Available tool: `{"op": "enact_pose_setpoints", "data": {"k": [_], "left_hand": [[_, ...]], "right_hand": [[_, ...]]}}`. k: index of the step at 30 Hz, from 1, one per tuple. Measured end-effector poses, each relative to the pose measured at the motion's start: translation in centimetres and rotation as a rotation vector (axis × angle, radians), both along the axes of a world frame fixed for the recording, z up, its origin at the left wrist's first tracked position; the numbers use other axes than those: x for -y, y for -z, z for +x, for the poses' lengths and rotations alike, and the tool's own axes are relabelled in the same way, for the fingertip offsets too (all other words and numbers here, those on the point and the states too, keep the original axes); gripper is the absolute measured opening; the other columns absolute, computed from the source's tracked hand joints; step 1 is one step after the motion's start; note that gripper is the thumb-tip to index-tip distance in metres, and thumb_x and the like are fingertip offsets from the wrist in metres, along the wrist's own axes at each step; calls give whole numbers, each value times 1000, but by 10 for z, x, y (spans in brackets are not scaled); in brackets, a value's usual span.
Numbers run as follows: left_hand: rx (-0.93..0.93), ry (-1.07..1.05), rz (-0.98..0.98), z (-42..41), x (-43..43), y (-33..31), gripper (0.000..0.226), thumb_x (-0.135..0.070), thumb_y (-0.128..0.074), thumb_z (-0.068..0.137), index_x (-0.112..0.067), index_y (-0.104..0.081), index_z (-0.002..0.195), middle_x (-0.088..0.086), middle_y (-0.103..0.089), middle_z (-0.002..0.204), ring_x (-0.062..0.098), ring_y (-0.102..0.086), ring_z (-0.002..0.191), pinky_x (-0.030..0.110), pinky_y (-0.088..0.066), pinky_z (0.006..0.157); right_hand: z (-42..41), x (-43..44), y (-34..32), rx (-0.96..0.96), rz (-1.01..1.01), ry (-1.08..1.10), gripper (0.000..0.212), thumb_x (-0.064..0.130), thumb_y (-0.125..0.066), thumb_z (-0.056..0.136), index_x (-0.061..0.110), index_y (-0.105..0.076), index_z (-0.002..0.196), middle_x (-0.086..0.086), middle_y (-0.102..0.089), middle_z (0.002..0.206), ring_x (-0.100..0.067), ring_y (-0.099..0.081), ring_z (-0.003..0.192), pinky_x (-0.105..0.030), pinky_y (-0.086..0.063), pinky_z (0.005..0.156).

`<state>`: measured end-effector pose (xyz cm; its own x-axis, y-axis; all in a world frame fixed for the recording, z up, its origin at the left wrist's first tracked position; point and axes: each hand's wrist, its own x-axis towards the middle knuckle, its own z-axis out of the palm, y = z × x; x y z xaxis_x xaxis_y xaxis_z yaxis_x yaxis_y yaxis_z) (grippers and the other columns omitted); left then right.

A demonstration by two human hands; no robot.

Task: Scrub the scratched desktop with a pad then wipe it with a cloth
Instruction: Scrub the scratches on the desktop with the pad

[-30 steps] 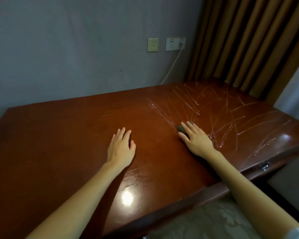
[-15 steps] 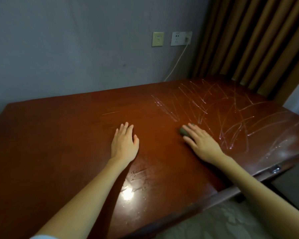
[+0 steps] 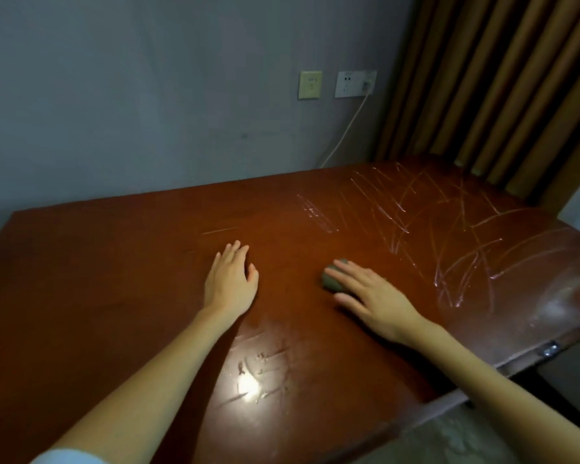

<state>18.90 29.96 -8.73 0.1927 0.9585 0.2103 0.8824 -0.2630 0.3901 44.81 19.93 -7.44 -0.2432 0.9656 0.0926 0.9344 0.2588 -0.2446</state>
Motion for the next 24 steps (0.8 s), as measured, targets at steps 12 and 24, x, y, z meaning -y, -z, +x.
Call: {"op": "enact_pose_setpoints", "data": {"k": [12, 24], "left_hand": [[-89, 9, -6, -9, -36, 0, 54, -38, -29, 102, -20, -21, 152, -3, -12, 160, 11, -6, 147, 30, -4, 120], [-140, -70, -35, -16, -73, -1, 60, -43, -24, 101, -17, -11, 153, 1, -5, 161, 15, -1, 148, 34, 0, 121]], "right_hand": [[-56, -123, -4, 41, -52, 52, 60, 61, -20, 95, 36, -18, 149, 7, -12, 159, -13, -6, 147, -35, -1, 117], [12, -179, 0, 63, -52, 329, 69, 68, -16, 90, 34, -14, 150, 1, -14, 160, -19, -9, 147, -39, -5, 118]]}}
